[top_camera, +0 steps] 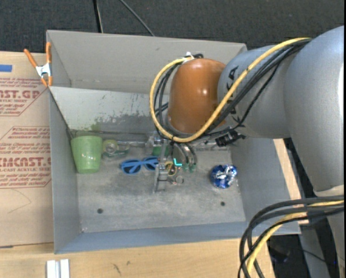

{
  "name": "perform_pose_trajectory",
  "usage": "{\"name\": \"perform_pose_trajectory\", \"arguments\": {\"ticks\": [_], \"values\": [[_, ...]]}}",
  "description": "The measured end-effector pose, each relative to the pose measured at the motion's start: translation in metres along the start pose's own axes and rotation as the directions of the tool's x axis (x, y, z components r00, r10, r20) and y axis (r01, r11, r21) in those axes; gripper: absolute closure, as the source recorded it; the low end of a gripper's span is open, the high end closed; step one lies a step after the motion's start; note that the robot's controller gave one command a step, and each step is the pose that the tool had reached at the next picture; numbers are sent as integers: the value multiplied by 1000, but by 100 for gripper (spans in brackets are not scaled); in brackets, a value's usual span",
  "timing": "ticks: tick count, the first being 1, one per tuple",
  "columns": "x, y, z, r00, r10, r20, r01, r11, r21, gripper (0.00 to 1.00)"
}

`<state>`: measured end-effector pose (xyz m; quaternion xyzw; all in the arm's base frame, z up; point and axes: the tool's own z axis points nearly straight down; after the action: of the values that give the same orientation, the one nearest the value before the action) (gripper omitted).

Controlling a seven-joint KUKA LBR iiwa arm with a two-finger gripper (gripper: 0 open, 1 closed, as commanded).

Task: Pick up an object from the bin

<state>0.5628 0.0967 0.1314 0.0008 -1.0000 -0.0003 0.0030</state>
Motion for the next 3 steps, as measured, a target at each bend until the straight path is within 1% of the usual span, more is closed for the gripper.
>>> {"name": "perform_pose_trajectory", "arguments": {"ticks": [1,2,3], "values": [[-29,4,61,1000,-5,4,5,1000,0,0],[-30,4,57,1000,-4,8,4,1000,-1,100],[-6,21,-58,1000,-24,15,24,1000,-2,100]]}}
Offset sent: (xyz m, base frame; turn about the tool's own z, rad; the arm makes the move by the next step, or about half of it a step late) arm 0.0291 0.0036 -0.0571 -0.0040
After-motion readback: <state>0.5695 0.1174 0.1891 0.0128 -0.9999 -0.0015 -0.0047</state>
